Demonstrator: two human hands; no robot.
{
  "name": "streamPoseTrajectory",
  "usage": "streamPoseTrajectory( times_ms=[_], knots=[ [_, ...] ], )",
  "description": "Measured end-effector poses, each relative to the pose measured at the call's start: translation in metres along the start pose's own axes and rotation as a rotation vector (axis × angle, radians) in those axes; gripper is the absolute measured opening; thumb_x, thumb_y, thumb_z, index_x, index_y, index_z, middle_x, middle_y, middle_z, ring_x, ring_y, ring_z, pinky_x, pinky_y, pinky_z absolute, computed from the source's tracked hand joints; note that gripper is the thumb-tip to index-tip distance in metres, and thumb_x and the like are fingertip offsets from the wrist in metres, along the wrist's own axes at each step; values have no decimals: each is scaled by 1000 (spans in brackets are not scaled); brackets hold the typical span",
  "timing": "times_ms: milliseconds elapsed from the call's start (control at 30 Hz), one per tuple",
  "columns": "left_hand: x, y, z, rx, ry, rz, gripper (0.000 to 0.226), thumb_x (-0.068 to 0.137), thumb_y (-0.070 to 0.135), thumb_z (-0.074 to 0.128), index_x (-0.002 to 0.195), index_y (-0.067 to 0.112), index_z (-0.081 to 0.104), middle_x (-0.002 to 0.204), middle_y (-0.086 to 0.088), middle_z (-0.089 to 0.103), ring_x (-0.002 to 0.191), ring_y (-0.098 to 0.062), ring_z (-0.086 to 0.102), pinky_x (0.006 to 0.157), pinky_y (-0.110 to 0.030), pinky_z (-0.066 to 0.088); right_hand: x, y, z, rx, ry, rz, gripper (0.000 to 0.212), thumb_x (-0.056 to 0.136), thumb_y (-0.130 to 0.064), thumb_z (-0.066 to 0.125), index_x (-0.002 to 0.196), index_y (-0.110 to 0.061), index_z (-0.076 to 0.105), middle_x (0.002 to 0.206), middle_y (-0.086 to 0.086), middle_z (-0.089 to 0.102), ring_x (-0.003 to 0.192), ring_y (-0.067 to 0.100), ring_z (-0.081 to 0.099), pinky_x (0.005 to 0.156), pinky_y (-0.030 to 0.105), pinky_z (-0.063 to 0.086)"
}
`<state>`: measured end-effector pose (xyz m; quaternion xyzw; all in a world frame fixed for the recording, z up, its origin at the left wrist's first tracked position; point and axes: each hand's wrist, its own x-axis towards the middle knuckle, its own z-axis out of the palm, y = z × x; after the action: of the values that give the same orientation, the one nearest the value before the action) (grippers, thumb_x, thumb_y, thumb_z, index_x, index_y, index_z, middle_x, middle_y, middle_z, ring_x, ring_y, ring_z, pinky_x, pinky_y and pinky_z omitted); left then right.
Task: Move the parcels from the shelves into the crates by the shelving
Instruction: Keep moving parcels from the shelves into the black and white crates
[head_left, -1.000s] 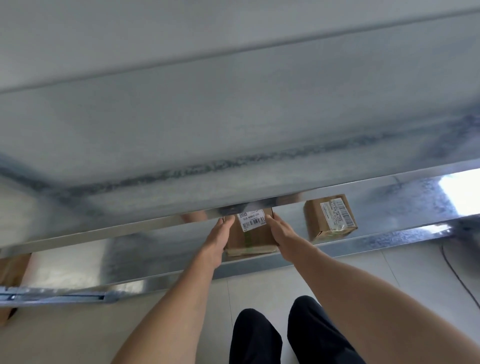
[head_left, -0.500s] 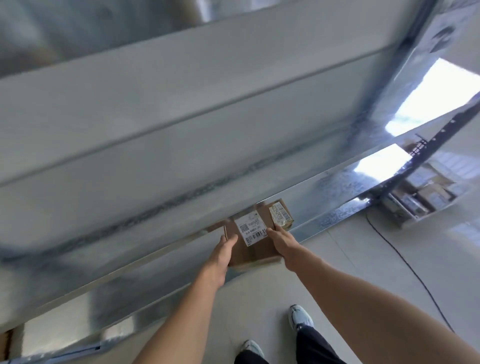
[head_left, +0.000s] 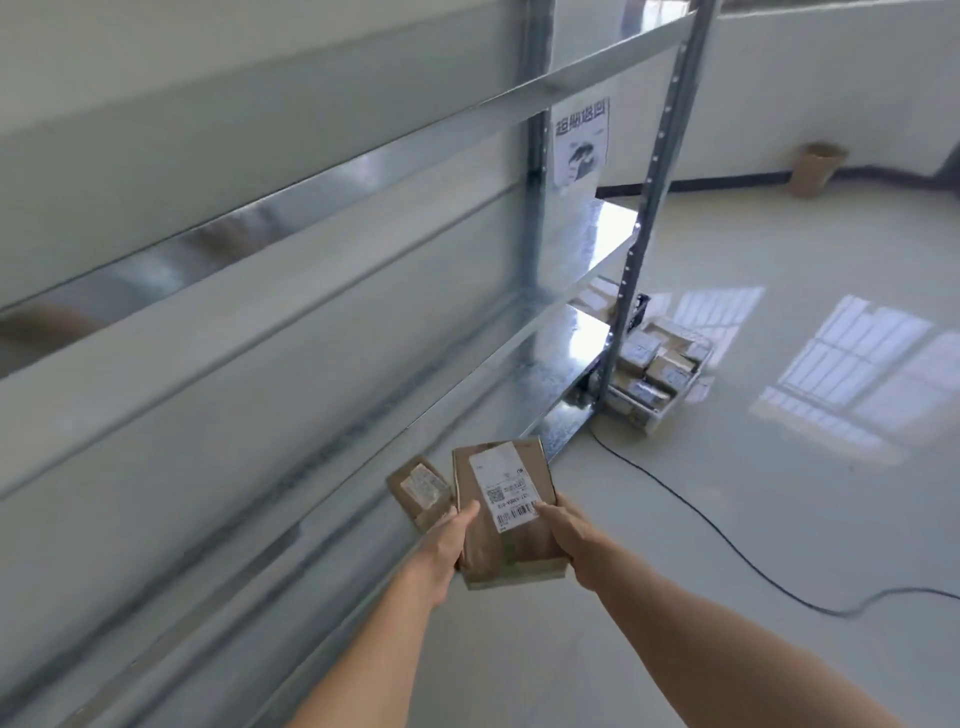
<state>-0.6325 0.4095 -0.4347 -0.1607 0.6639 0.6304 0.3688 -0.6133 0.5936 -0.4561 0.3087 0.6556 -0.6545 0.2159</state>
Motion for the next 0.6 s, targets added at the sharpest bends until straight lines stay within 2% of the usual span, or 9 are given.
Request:
streamPoseTrajectory(
  times_ms=[33,100,167,267,333,400,433,533,600],
  knots=[
    [2,7,17,30,-16,8,33,109,38,44,134,23,61,109,8,76,104,-11,67,85,-31,53,1,2,-21,7,18,2,30,98,-28,56,126,-18,56,119,7,70,107,26,67,97,43,56],
    [5,21,54,92,-63,22,47,105,47,49,144,22,53,128,2,71,118,-17,64,100,-37,50,-2,2,-63,47,35,-23,51,88,-40,59,135,-22,53,124,5,68,112,26,66,101,47,54],
    [10,33,92,164,-100,42,61,100,56,52,150,23,43,140,1,64,124,-18,59,106,-39,45,-24,-8,-100,102,55,-49,38,98,-31,57,133,-20,53,126,7,67,114,27,65,100,44,54],
    [24,44,143,251,-138,73,80,84,70,57,152,31,41,136,7,67,125,-17,60,114,-45,40,-46,-14,-155,178,120,-47,29,104,-28,52,133,-22,53,128,10,66,115,28,64,99,42,54],
    [21,55,185,294,-165,84,64,91,66,53,148,36,47,129,9,71,124,-18,62,115,-49,41,-40,-4,-200,186,149,-41,43,97,-42,57,138,-29,51,135,8,63,117,28,63,101,46,53],
    [13,69,226,294,-206,89,39,104,53,45,140,37,54,126,7,72,123,-19,62,114,-49,43,-20,16,-244,210,153,-51,74,81,-58,64,148,-33,45,145,6,56,125,30,59,105,52,50],
    [12,72,245,308,-225,91,35,107,49,42,138,37,55,126,6,72,123,-20,61,114,-49,43,-12,26,-265,235,163,-59,83,74,-62,65,149,-33,43,147,6,54,128,31,56,106,54,48],
    [14,84,293,356,-265,132,38,108,47,43,140,32,54,124,5,73,119,-19,63,108,-45,48,-22,27,-309,275,227,-95,86,70,-61,63,148,-30,45,145,7,55,129,32,55,108,54,47],
    [24,88,318,383,-280,131,54,102,54,48,149,28,47,128,4,71,120,-20,64,105,-44,51,-41,17,-329,291,262,-97,83,73,-58,61,148,-26,43,145,7,54,130,32,54,110,54,46]
  ],
)
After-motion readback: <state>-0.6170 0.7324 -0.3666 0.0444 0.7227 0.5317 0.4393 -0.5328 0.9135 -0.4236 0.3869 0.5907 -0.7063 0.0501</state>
